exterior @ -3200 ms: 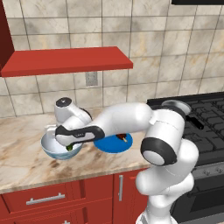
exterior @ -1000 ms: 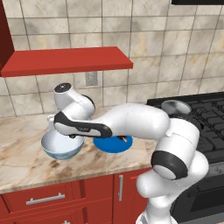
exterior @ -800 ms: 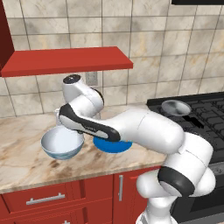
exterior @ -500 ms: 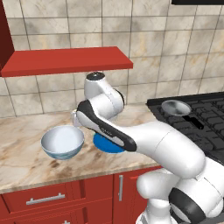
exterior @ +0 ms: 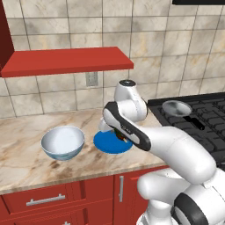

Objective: Place the steak on the plate and place the cucumber on the same plate.

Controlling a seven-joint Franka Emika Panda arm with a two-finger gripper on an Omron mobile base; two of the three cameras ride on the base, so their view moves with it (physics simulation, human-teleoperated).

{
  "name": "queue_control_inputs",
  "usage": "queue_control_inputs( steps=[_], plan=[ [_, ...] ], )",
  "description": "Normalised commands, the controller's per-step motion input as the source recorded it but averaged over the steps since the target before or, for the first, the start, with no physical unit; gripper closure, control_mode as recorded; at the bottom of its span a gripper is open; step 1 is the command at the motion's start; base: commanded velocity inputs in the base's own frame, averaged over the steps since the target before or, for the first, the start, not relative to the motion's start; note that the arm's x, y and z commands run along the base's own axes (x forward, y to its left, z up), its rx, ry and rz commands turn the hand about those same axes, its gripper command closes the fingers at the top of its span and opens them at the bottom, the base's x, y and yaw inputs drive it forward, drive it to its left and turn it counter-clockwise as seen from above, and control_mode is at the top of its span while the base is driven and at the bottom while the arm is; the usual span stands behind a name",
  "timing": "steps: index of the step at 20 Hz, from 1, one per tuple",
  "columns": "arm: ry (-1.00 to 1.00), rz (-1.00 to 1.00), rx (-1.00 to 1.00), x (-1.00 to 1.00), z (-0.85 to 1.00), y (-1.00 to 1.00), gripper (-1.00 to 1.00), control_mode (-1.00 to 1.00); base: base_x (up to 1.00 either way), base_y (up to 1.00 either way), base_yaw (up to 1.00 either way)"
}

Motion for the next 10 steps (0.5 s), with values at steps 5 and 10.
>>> queue_control_inputs(
  steps=[5, 10],
  plan=[
    [0.03, 0.00, 0.00, 0.26, -0.16, -0.03, 1.00, -1.00, 0.00, 0.00, 0.00],
    [0.09, -0.06, 0.00, 0.65, -0.55, -0.04, 1.00, -1.00, 0.00, 0.00, 0.00]
  ],
)
